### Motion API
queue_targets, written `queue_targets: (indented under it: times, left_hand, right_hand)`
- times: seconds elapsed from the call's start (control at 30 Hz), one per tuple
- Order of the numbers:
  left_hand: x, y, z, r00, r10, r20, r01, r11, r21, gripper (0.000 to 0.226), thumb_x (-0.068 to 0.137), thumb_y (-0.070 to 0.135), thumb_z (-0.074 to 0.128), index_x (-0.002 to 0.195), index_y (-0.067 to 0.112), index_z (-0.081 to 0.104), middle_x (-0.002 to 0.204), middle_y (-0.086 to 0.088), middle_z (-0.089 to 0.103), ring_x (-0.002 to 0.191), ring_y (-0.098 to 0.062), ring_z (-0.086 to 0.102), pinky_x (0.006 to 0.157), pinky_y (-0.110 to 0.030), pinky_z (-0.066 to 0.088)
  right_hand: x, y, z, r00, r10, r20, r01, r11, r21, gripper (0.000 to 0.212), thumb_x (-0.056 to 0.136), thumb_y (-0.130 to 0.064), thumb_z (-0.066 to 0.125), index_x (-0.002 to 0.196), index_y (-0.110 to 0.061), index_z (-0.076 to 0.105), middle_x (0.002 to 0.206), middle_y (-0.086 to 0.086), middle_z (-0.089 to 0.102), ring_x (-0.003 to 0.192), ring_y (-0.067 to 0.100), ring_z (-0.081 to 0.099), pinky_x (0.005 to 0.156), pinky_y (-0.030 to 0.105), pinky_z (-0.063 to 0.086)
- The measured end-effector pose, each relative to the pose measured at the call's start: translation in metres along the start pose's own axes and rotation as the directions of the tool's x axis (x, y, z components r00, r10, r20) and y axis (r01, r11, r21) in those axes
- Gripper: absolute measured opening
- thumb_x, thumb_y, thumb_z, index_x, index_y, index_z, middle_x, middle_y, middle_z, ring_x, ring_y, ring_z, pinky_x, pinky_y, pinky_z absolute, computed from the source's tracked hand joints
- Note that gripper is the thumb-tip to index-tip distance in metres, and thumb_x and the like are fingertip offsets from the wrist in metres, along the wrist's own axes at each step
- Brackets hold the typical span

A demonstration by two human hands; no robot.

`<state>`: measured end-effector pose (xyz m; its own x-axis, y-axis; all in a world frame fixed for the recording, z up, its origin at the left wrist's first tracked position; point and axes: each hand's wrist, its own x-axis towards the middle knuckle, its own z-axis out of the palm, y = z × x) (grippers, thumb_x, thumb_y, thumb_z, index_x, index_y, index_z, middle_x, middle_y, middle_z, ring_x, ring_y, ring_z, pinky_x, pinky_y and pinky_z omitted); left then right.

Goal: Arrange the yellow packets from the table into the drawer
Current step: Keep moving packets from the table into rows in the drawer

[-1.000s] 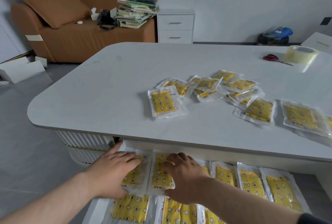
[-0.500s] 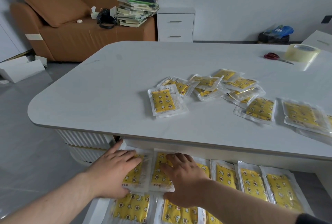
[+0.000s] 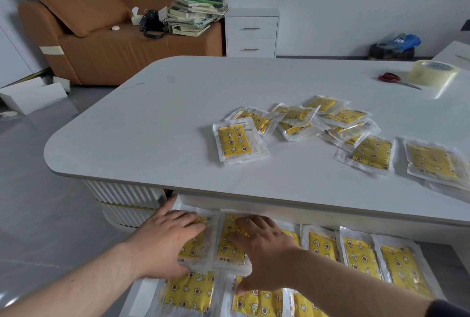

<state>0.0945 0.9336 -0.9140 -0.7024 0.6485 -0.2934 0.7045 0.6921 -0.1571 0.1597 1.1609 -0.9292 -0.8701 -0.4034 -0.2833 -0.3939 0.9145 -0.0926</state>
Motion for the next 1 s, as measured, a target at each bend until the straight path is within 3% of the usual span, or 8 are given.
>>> queue_targets:
  times: [0.1, 0.27, 0.6, 0.77, 0.87, 1.0]
  left_hand:
    - [-0.0006, 0.0003, 0.0005, 1.000, -0.006, -0.008, 0.006, 1.000, 0.008, 0.089, 0.077, 0.063, 0.049, 0.151, 0.037, 0.008, 0.162, 0.006, 0.003, 0.148, -0.010, -0.002, 0.103, -0.032, -0.037]
    - [-0.0003, -0.0013, 0.0023, 1.000, -0.006, -0.018, 0.006, 1.000, 0.002, 0.086, 0.078, 0.060, 0.048, 0.151, 0.037, 0.010, 0.162, 0.007, 0.004, 0.147, -0.008, -0.003, 0.093, -0.027, -0.040]
    - [-0.0004, -0.0010, 0.0018, 1.000, -0.017, 0.004, 0.017, 1.000, -0.016, 0.088, 0.079, 0.063, 0.051, 0.151, 0.037, 0.007, 0.161, 0.009, 0.003, 0.147, -0.008, -0.005, 0.090, -0.025, -0.043]
    - [-0.0010, -0.0005, 0.0017, 1.000, -0.013, 0.014, 0.014, 1.000, -0.025, 0.097, 0.075, 0.073, 0.050, 0.152, 0.035, 0.006, 0.162, 0.007, 0.003, 0.146, -0.007, -0.008, 0.090, -0.024, -0.044]
    - [-0.0010, -0.0007, 0.0013, 1.000, -0.004, 0.026, 0.006, 0.999, -0.040, 0.101, 0.072, 0.080, 0.045, 0.152, 0.033, 0.005, 0.162, 0.007, 0.001, 0.132, 0.000, -0.018, 0.086, -0.022, -0.047]
    - [-0.0023, 0.0006, -0.0043, 0.999, 0.003, 0.045, 0.000, 0.999, -0.054, 0.096, 0.076, 0.078, 0.043, 0.152, 0.032, 0.006, 0.161, 0.009, 0.000, 0.127, 0.000, -0.022, 0.085, -0.021, -0.046]
  right_hand:
    - [0.0004, 0.0007, 0.0013, 1.000, -0.008, -0.015, 0.008, 1.000, 0.018, 0.086, 0.081, -0.071, 0.051, 0.151, -0.033, 0.017, 0.162, 0.004, 0.004, 0.148, 0.025, -0.002, 0.113, 0.033, -0.010]
    - [0.0035, 0.0034, 0.0047, 0.996, -0.004, -0.089, 0.014, 0.994, 0.110, 0.055, 0.097, -0.051, 0.041, 0.148, -0.035, 0.030, 0.161, 0.005, 0.017, 0.149, 0.022, 0.007, 0.117, 0.033, -0.005]
    - [0.0042, 0.0028, 0.0054, 0.995, -0.026, -0.099, 0.037, 0.993, 0.111, 0.052, 0.098, -0.045, 0.042, 0.148, -0.033, 0.031, 0.161, 0.003, 0.017, 0.150, 0.021, 0.005, 0.113, 0.029, -0.009]
    - [0.0019, 0.0032, 0.0031, 0.987, 0.024, -0.159, -0.002, 0.991, 0.137, 0.052, 0.097, -0.047, 0.041, 0.143, -0.025, 0.041, 0.157, 0.002, 0.028, 0.145, 0.021, 0.020, 0.119, 0.035, 0.009]
    - [0.0045, 0.0078, 0.0065, 0.984, 0.041, -0.175, -0.018, 0.991, 0.134, 0.045, 0.097, -0.046, 0.043, 0.133, -0.020, 0.051, 0.146, 0.001, 0.043, 0.137, 0.021, 0.035, 0.117, 0.034, 0.021]
    - [0.0042, 0.0079, 0.0057, 0.984, 0.042, -0.175, -0.020, 0.992, 0.122, 0.044, 0.097, -0.045, 0.043, 0.130, -0.018, 0.054, 0.142, 0.001, 0.049, 0.134, 0.020, 0.039, 0.116, 0.034, 0.024]
